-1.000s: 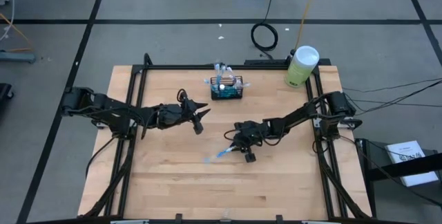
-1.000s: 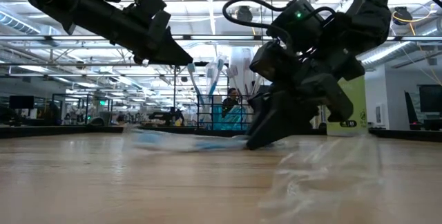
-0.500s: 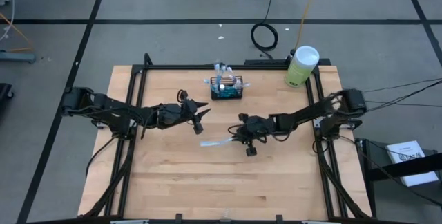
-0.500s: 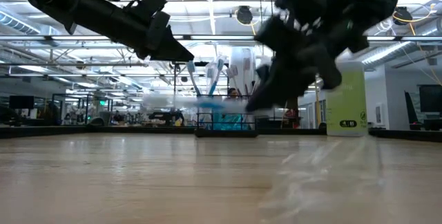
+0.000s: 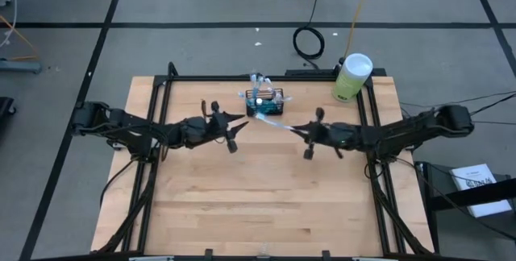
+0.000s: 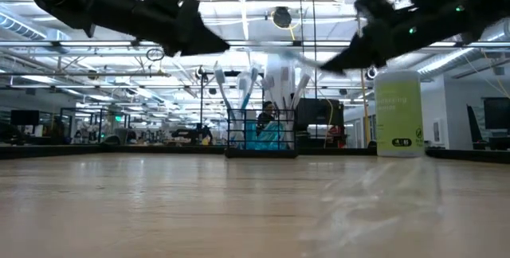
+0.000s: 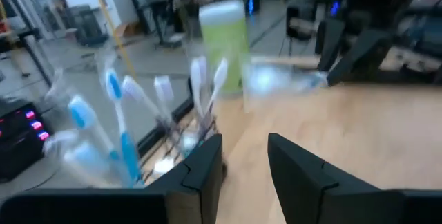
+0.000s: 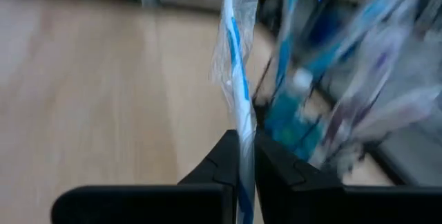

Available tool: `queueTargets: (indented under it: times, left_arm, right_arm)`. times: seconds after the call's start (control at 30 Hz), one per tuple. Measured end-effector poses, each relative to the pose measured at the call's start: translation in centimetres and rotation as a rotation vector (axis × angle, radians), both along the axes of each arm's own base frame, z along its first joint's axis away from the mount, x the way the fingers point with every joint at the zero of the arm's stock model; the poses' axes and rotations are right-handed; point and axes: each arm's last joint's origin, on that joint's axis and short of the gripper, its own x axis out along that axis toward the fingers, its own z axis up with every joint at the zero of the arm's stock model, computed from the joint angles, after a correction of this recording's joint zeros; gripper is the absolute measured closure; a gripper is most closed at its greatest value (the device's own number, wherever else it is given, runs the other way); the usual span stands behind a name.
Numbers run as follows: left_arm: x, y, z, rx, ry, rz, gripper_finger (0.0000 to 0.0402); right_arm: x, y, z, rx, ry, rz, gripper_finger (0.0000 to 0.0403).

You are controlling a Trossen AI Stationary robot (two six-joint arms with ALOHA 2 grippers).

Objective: Pick & Place toothbrushing station
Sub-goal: Put the blue toothbrush into the left compartment of the wire organizer

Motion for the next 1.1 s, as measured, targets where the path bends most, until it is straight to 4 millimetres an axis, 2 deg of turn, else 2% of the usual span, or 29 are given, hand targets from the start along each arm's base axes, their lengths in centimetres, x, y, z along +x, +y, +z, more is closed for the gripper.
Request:
queueTargets:
  times: [0.13, 0.27, 0.4, 0.57, 0.73, 0.93, 1.1]
  left_arm:
    - [0.2, 0.2, 1.1, -0.008, -0.130, -0.086, 0.0251]
    - [0.8, 0.3, 1.9, 0.035, -0.271, -0.157, 0.0195]
    - [2.7, 0.4, 2.7, 0.058, -0.342, -0.198, 0.0147]
    - [6.1, 0.5, 3.6, 0.050, -0.357, -0.244, 0.0119]
    - [7.7, -0.2, 4.5, 0.097, -0.380, -0.317, 0.0118]
    - [7.7, -0.4, 4.9, 0.129, -0.383, -0.320, 0.0142]
    - [7.7, -0.4, 4.9, 0.132, -0.385, -0.318, 0.0177]
  right_arm:
    - [-1.3, -0.3, 0.4, 0.000, -0.289, 0.066, 0.0387]
    - [-2.2, -0.5, 0.6, -0.006, -0.489, 0.160, 0.0387]
    - [-1.7, -0.5, 0.8, 0.001, -0.529, 0.208, 0.0387]
    - [-0.9, -0.5, 0.3, 0.010, -0.497, 0.215, 0.0387]
    - [-0.8, -0.5, 0.1, 0.012, -0.486, 0.214, 0.0387]
    - [-1.0, -0.4, 0.0, -0.001, -0.483, 0.214, 0.0387]
    - [-1.0, -0.4, 0.0, -0.003, -0.483, 0.214, 0.0387]
